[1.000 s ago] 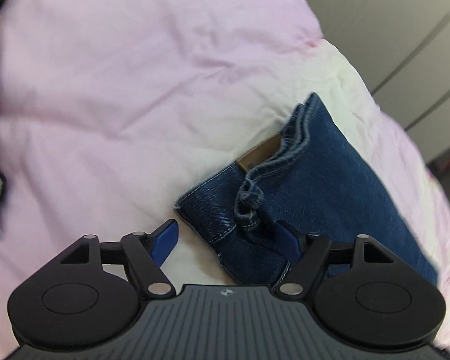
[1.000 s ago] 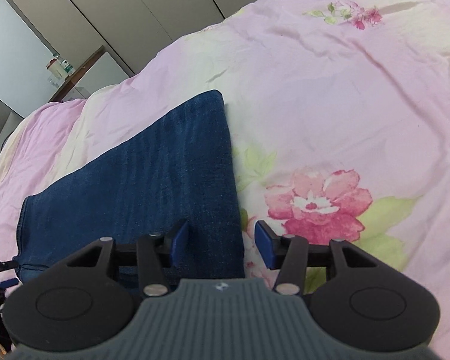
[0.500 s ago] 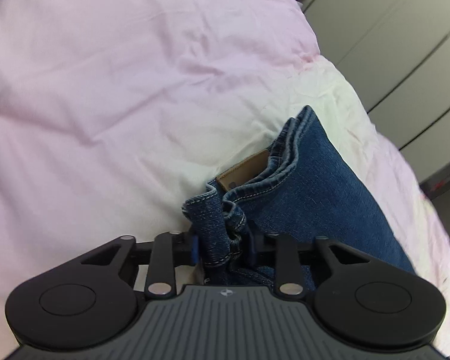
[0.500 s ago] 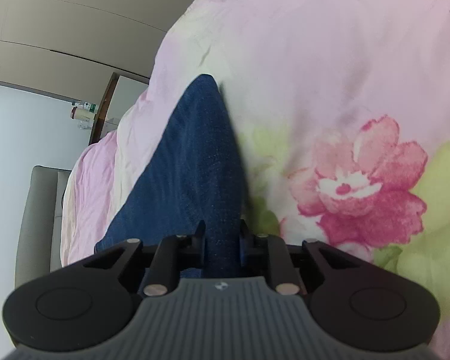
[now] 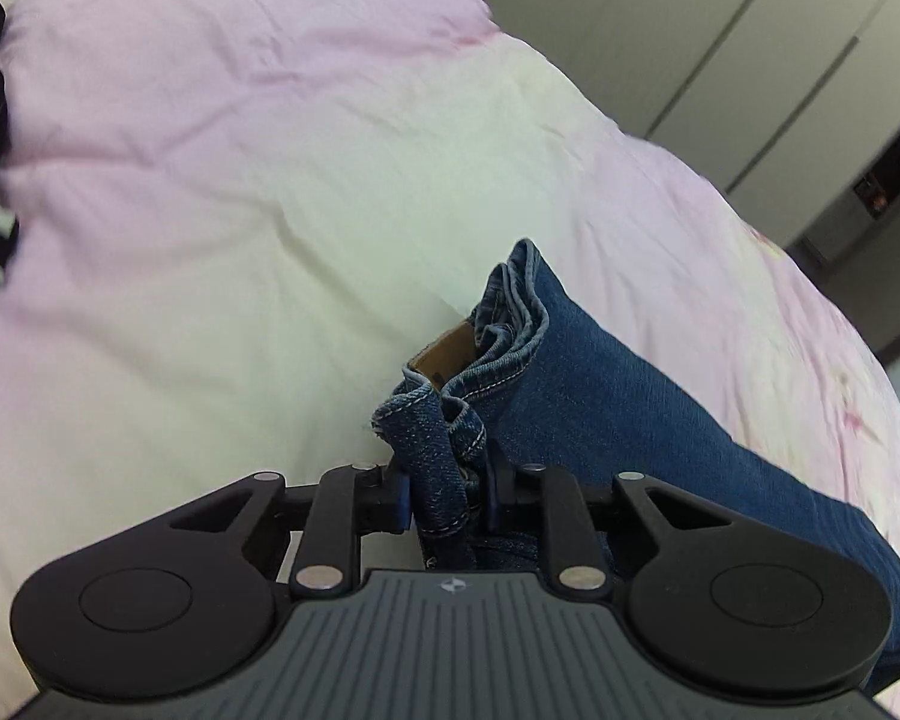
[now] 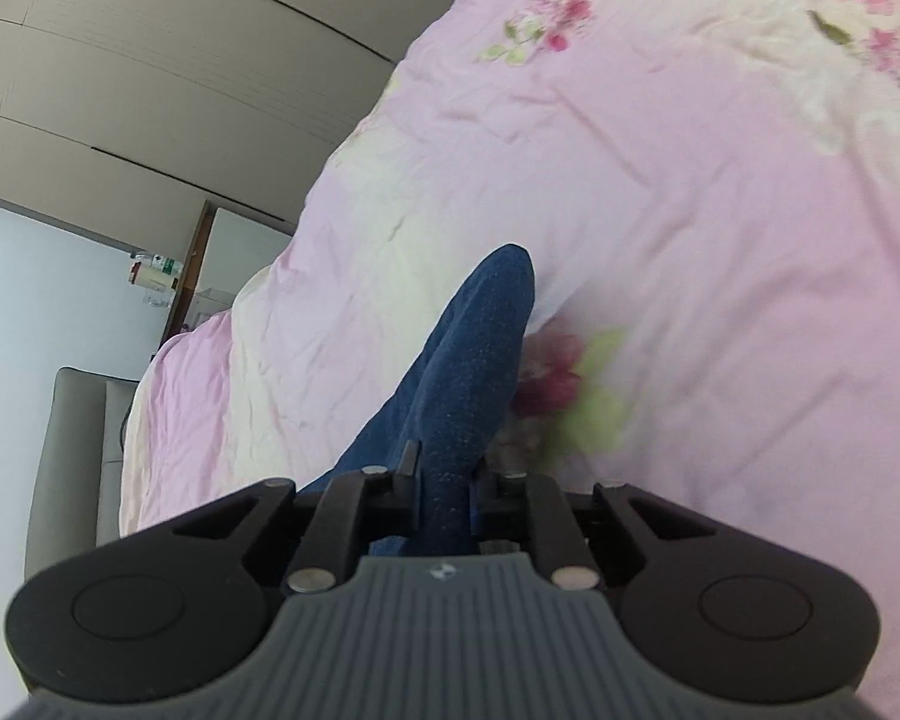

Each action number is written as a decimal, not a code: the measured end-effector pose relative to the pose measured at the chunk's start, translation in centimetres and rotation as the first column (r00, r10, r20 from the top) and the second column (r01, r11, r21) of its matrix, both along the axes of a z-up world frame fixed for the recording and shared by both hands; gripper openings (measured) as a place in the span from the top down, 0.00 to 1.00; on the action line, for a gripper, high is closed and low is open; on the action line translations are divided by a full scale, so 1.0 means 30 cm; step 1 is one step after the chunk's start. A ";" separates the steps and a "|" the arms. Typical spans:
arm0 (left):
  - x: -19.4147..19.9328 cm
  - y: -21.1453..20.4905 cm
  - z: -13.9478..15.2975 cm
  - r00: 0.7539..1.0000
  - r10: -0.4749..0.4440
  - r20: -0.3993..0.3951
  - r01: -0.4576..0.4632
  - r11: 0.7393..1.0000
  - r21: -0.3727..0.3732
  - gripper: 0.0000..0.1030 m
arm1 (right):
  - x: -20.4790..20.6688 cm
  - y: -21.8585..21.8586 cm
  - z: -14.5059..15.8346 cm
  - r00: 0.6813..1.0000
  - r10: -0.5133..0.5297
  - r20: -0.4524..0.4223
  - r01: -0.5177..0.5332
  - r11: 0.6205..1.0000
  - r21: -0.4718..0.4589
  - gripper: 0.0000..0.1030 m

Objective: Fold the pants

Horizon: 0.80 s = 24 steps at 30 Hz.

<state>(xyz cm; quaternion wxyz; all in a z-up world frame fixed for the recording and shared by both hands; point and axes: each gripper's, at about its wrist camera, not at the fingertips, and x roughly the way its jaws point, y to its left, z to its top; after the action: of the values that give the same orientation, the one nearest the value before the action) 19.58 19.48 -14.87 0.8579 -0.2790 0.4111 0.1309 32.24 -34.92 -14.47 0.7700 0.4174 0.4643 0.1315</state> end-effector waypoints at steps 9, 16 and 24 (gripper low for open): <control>-0.052 -0.180 -0.124 0.992 -0.051 -0.111 0.059 0.996 0.071 0.68 | -0.178 -0.257 -0.143 0.995 -0.068 -0.076 0.066 0.997 -0.036 0.91; -0.054 -0.227 -0.037 0.969 -0.132 -0.211 0.180 0.956 0.233 0.42 | -0.156 -0.238 -0.203 0.992 -0.047 -0.115 0.034 0.993 -0.114 0.91; -0.114 -0.319 0.179 0.951 -0.290 -0.108 0.308 0.863 0.400 0.41 | -0.157 -0.205 -0.093 0.998 -0.009 -0.062 0.000 0.988 -0.154 0.91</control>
<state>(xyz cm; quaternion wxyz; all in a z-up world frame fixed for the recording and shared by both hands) 16.17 9.90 -9.52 0.8978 -0.0217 0.4313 0.0863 27.52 -41.08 -17.25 0.7853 0.3618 0.4959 0.0806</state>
